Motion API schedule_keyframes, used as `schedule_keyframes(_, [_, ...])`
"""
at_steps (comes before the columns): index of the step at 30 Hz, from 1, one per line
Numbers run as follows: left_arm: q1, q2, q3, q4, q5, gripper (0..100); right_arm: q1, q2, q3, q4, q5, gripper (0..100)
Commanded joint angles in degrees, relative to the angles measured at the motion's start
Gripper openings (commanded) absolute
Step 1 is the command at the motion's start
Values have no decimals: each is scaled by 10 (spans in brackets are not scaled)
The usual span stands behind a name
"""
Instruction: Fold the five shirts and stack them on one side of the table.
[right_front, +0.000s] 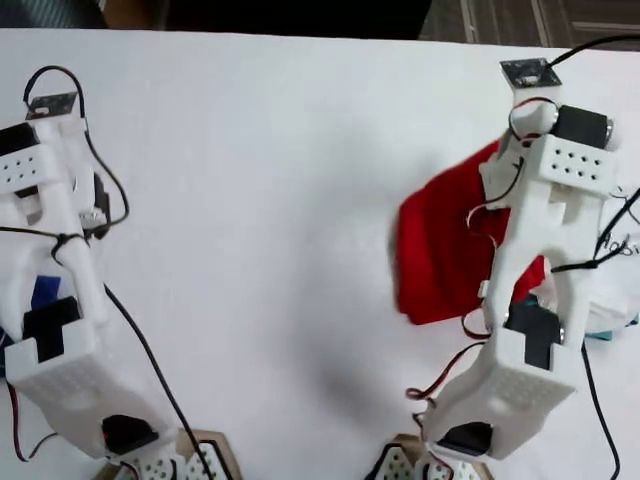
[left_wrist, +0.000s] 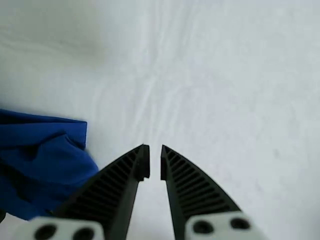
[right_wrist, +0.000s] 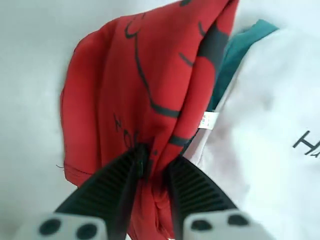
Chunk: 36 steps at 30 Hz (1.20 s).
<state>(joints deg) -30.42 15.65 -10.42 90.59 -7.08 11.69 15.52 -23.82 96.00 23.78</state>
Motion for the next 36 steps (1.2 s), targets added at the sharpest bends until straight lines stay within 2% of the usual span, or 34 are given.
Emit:
schedule_keyframes(1, [5,-35,-1,-4,1,75,-40,-46,-22,5,-3,22])
schedule_keyframes(7, [4,-35,-1,-2,1,75,-50,-48,-26,7,-3,22])
schedule_keyframes(22, [5,-34,0,-5,1,75,42,-103,-96,7,4,21])
schedule_keyframes(33, [5,-34,14,-6,1,75,116,-102,-91,-31,59,21])
schedule_keyframes(36, [5,-35,41,-29,1,75,131,-102,-96,-32,62,21])
